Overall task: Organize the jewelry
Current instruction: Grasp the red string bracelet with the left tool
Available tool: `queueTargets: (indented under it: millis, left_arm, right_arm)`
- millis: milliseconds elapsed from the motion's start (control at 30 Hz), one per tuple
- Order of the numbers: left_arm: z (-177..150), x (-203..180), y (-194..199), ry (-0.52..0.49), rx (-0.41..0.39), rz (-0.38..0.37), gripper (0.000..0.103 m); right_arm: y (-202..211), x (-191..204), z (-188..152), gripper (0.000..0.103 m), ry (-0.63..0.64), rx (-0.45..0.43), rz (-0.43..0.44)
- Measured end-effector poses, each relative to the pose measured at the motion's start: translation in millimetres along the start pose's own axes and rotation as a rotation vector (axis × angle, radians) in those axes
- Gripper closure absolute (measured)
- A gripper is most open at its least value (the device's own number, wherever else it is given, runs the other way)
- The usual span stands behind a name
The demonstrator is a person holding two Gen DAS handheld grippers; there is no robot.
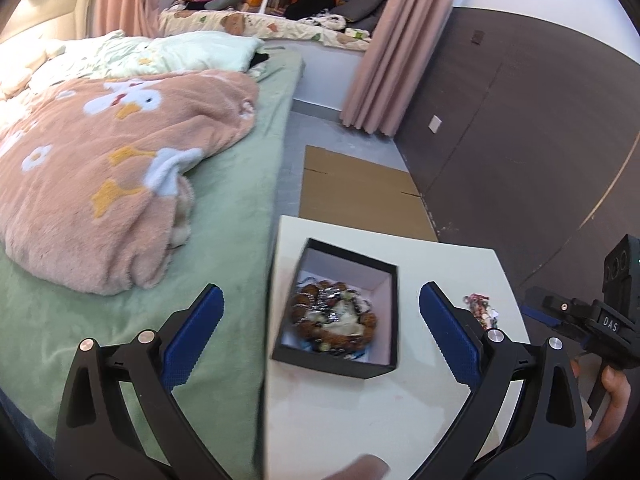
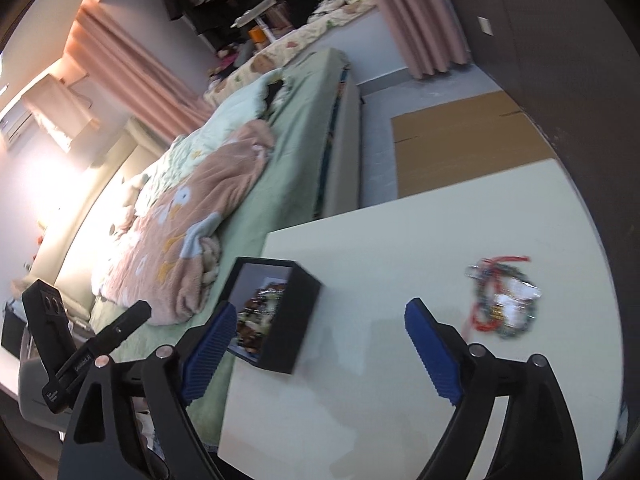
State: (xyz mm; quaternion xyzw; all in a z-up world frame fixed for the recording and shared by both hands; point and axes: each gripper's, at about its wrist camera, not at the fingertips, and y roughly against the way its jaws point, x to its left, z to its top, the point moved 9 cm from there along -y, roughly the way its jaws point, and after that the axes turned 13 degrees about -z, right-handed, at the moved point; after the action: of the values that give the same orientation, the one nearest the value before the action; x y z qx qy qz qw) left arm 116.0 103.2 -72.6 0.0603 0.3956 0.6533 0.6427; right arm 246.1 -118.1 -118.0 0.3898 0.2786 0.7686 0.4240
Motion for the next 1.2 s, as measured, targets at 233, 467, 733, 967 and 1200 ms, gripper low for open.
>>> queueTargets:
  millis: [233, 467, 733, 967, 1200]
  left_arm:
    - [-0.8, -39.8, -21.8, -0.049, 0.031, -0.041, 0.005]
    - [-8.2, -86.3, -56.0, -0.097, 0.091, -0.09, 0.006]
    - [-20.4, -135.9, -93.5, -0.156, 0.142, -0.146, 0.006]
    - [-40.4, -170.5, -126.5, -0.197, 0.198, -0.198, 0.026]
    - [-68.0, -192.7, -159.7, -0.209, 0.255, -0.235, 0.051]
  right_arm:
    - [16.1, -53.6, 8.0, 0.008, -0.09, -0.011, -0.039]
    - [22.9, -101.3, 8.6, 0.008, -0.178, -0.003, -0.11]
    - [30.1, -127.8, 10.1, 0.01, -0.222, -0.002, -0.118]
    - [35.1, -149.5, 10.7, 0.011, -0.264, -0.001, -0.124]
    - [39.3, -171.5, 11.0, 0.016, -0.313, -0.004, -0.153]
